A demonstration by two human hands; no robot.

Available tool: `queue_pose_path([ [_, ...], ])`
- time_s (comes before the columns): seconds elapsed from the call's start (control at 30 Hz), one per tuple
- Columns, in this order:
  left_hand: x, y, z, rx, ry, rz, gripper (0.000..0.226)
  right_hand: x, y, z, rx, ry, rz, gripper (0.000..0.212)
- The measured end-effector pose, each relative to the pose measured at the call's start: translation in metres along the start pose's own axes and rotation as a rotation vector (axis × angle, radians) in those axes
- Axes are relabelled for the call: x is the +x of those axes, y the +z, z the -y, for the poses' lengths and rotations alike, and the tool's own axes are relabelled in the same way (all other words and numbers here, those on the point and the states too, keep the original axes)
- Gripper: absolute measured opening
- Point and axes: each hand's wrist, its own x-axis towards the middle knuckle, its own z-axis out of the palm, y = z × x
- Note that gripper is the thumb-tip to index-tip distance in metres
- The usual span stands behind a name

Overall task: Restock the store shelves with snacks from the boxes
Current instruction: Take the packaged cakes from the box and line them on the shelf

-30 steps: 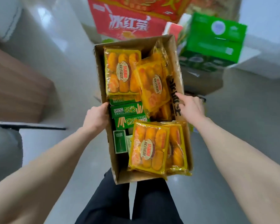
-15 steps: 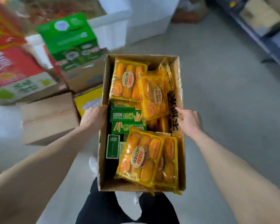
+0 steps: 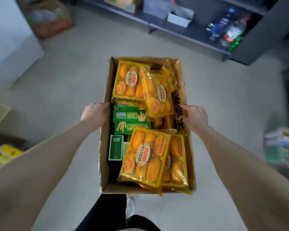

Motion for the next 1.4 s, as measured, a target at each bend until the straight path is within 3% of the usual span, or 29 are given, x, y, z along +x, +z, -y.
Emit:
queue_pose_path([
  [0.27,0.204,-0.026,-0.213,0.158,0.334,0.095,0.038,0.114,-0.07,-0.137,0.137,0.374,-0.067,0.061],
  [0.53,0.354,-0.022,-0.444,0.316,0.65,0.105,0.041,0.217,-0.133,-0.298,0.267,0.633,-0.142,0.057],
  [0.63,0.406,-0.008,-0.53,0.333,0.716,0.12,0.048,0.26,-0.158,-0.368,0.234,0.656,-0.113,0.055],
  [0.93,0.535,0.03,-0.782,0.319,0.824,0.172,0.039,0.397,-0.238,-0.565,0.294,0.766,-0.128,0.058],
  [1.4,0.755,0.104,-1.17,0.348,0.974,0.295,0.047,0.618,-0.324,-0.84,0.421,1.057,-0.18,0.052],
])
